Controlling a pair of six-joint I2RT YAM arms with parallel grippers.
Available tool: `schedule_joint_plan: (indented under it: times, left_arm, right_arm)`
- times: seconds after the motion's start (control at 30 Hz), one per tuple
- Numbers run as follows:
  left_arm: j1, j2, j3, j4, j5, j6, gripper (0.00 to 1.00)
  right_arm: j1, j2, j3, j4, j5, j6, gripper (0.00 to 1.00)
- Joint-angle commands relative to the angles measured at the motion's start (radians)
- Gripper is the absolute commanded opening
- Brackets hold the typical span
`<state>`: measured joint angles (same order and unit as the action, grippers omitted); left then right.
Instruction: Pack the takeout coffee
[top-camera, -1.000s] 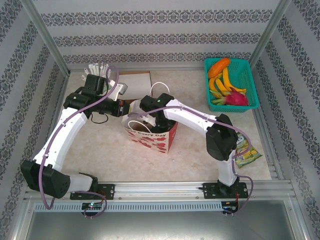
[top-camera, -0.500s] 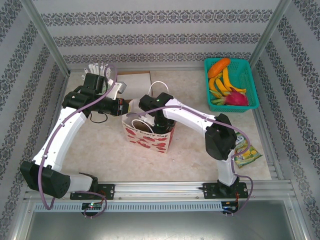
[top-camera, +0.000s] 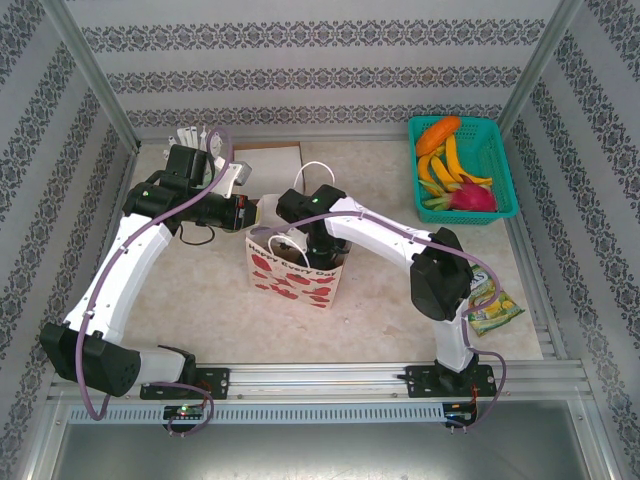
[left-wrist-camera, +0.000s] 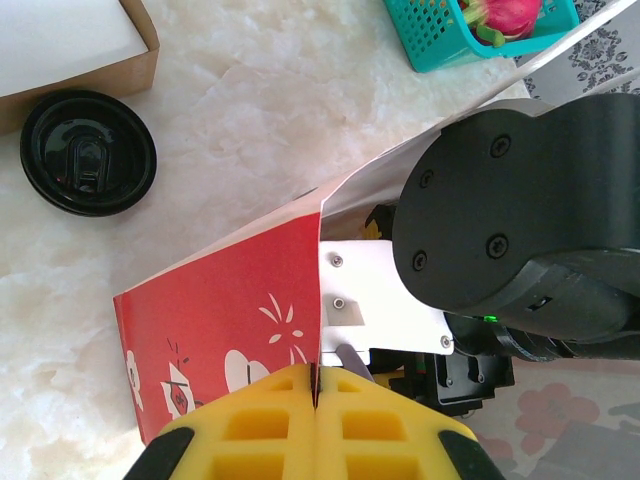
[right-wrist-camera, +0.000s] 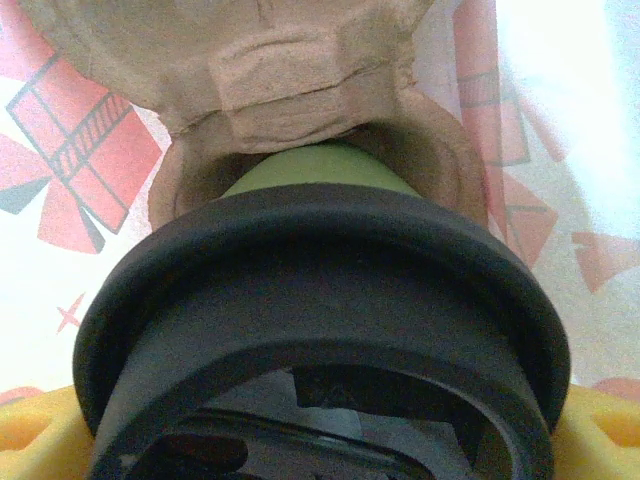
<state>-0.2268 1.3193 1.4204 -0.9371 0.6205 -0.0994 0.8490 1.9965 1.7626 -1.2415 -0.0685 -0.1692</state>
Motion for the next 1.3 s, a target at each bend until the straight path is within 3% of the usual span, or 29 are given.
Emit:
schedule_joint_plan:
  times: [0.0, 0.43, 1.27]
  left_arm:
    - [0.008, -0.013, -0.005, 0.0, 0.01, -0.001, 0.0]
    - [0.009, -0.015, -0.029, -0.007, -0.02, -0.011, 0.0]
    - [0.007, -0.028, -0.012, -0.042, -0.023, -0.054, 0.0]
  right_arm:
    - [0.009, 0.014, 0.018, -0.028, 0.008, -0.023, 0.84]
    - [0.013, -0.02, 0.036, -0.037, -0.014, -0.014, 0.98]
    - [0.019, -0.033, 0.293, -0.23, 0.001, -0.018, 0.98]
